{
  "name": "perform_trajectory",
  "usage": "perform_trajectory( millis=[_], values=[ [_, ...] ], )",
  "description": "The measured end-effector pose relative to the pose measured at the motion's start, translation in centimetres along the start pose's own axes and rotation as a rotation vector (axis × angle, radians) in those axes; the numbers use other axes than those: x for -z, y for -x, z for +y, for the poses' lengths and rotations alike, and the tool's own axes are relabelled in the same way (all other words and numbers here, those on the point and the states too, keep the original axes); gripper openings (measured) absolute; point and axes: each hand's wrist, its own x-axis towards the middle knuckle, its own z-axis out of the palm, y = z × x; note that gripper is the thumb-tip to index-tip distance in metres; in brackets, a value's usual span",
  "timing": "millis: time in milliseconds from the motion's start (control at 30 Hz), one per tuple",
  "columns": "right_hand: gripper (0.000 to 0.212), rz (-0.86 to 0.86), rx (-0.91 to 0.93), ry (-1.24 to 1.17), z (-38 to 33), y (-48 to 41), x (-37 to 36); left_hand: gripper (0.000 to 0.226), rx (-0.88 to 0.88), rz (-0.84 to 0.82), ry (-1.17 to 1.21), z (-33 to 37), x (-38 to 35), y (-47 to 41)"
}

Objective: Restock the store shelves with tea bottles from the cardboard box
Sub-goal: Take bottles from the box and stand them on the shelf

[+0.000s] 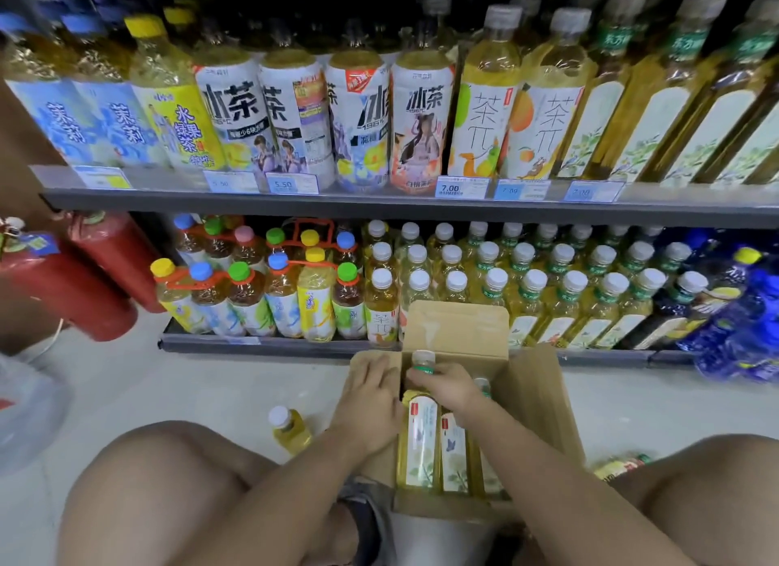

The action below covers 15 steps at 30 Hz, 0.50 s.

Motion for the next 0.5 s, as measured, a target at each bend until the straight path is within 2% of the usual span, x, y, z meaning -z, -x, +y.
perform_trajectory(
  millis=[100, 200, 333, 400, 500],
  values=[
    [0.027, 0.012, 0.167, -0.103, -0.9, 1.8, 1.4, 0.065, -0.09, 0.038, 0.137, 1.9, 0.9, 0.7],
    [0.034, 0.081, 0.324, -0.092, -1.6, 2.9, 2.6, 0.071, 0.024, -0.007, 0.371, 3.6, 2.0, 1.3],
    [0.026, 0.123, 0.386, -0.275, -3.0, 4.1, 3.5, 0.104, 0.068, -0.007, 0.357, 4.8, 2.0, 1.5],
    [0.026, 0.087, 0.43, -0.309, -4.0, 4.5, 3.7, 0.101, 0.115, 0.069, 0.44, 5.3, 1.9, 1.4],
    [0.031, -0.009, 0.453, -0.305, -5.6, 4.8, 4.1, 0.08, 0.174, 0.192, 0.619, 5.8, 2.4, 1.3]
  ],
)
